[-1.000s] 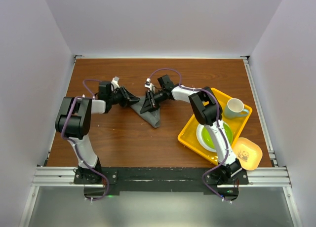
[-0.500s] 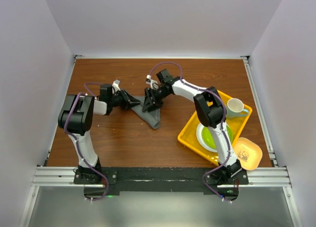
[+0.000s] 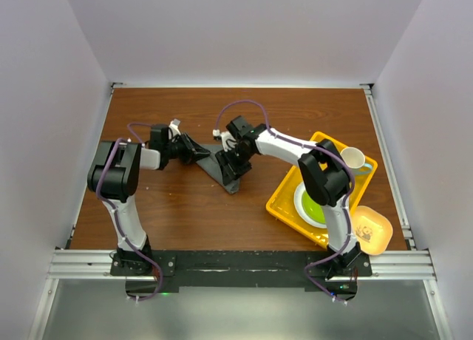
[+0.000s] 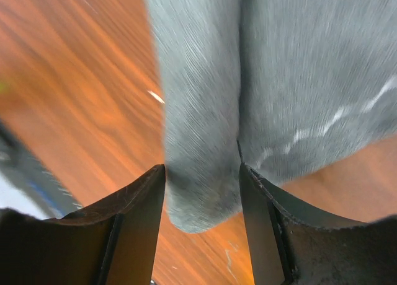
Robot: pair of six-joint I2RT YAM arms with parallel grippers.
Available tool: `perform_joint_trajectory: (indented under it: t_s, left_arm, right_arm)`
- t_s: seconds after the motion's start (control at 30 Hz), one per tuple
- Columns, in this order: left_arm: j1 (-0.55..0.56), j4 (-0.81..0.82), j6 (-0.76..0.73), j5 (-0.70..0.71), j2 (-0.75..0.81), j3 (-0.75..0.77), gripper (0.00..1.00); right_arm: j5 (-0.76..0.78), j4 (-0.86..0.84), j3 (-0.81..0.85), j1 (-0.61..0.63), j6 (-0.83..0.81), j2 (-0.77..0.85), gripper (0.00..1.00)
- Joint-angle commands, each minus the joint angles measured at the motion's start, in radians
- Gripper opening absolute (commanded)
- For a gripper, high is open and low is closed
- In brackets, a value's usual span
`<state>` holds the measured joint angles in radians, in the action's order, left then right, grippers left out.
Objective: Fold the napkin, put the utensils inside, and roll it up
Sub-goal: Roll the napkin with the utensil
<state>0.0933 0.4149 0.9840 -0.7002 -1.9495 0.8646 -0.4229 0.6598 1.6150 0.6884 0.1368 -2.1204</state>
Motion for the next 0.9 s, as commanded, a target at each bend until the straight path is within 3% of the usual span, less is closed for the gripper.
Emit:
perform_joint_trajectory:
  t_s: [0.0, 0.23, 0.3, 0.57, 0.87]
  left_arm:
    - [-0.001, -0.105, -0.051, 0.053, -0.037, 0.025, 0.22]
    - [-0.001, -0.163, -0.059, 0.048, -0.035, 0.054, 0.22]
    - [-0.001, -0.169, -0.057, 0.044, -0.035, 0.059, 0.22]
    - [-0.001, -0.185, -0.036, 0.039, -0.026, 0.059, 0.22]
    - [-0.001, -0.182, -0.013, 0.025, -0.008, 0.051, 0.23]
  right_arm:
    - [0.219, 0.020, -0.090, -0.003, -0.078, 0.066, 0.54]
    - [0.323, -0.089, -0.109, 0.066, -0.123, 0.203, 0.54]
    - [0.309, -0.178, -0.113, 0.092, -0.131, 0.211, 0.66]
    - [0.444, -0.210, 0.086, 0.190, -0.286, 0.040, 0.77]
    - [0.601, -0.201, 0.168, 0.241, -0.325, -0.093, 0.78]
